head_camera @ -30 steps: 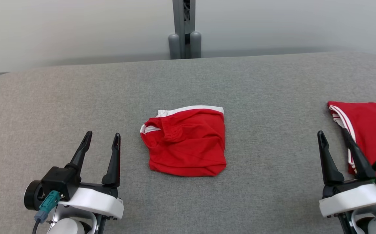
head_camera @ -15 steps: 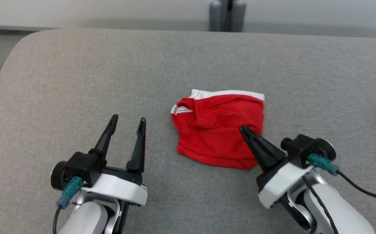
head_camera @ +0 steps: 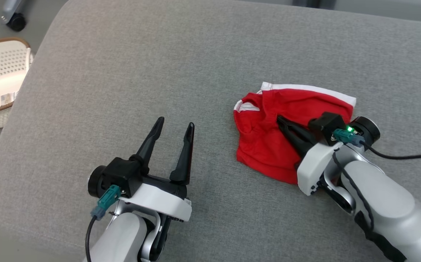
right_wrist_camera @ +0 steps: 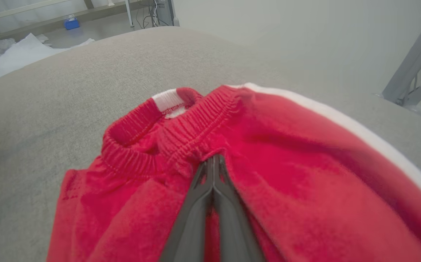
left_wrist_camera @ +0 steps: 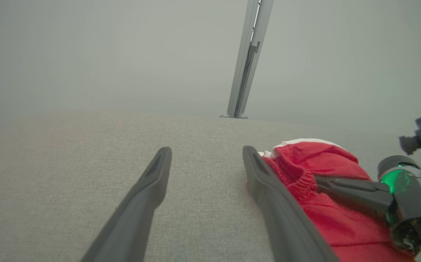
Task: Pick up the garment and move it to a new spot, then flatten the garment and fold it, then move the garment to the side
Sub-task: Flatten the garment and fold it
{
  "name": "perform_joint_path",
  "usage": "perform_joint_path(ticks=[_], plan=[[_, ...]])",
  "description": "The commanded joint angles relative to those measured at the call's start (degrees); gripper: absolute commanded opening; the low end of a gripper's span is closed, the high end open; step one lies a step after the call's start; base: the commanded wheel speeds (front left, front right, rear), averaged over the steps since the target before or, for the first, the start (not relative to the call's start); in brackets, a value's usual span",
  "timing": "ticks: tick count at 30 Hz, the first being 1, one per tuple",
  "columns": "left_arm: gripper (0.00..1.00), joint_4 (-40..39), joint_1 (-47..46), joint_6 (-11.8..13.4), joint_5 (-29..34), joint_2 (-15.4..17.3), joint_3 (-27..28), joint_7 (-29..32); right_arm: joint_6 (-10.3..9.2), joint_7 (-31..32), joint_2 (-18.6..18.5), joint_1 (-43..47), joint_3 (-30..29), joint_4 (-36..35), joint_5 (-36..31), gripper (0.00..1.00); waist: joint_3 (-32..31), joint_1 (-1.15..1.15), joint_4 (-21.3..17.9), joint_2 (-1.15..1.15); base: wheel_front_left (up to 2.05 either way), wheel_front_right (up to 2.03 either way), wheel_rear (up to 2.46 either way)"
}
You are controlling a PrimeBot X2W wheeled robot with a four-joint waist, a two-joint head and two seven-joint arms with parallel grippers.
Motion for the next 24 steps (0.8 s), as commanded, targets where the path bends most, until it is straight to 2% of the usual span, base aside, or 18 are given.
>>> perform_joint_path(ticks=[1, 9, 14, 20, 24], plan=[[1.0, 0.12, -0.96, -0.47, 0.69, -0.25, 0.24, -0.27, -0.02, -0.4, 0.51, -1.55, 1.71, 1.63, 1.04, 0.0, 0.68, 0.0, 1.09, 0.0, 0.0, 0.0, 0.0], [1.0, 0.85, -1.51, -2.1, 2.32, -1.53, 1.68, -0.3, -0.02, -2.28, 3.56, -7.53, 9.19, 11.03, 6.26, 0.0, 1.57, 0.0, 2.11, 0.0, 0.0, 0.0, 0.0], [1.0, 1.67, -0.4, -2.45, 3.22, -1.6, 2.82, -0.31, -0.02, -4.37, 4.87, -8.09, 11.71, 13.2, 9.37, 0.0, 0.2, 0.0, 0.74, 0.0, 0.0, 0.0, 0.0], [1.0, 2.3, 1.0, -2.19, 3.97, -0.61, 3.77, -0.31, -0.02, -5.65, 4.7, -5.95, 9.33, 12.0, 12.16, 0.0, -2.91, 0.0, -2.19, 0.0, 0.0, 0.0, 0.0], [1.0, 2.28, 2.12, -1.46, 4.02, 0.78, 4.58, -0.31, -0.02, -5.81, 3.37, -1.96, 3.63, 5.68, 12.55, 0.0, -5.38, 0.0, -4.94, 0.0, 0.0, 0.0, 0.0]])
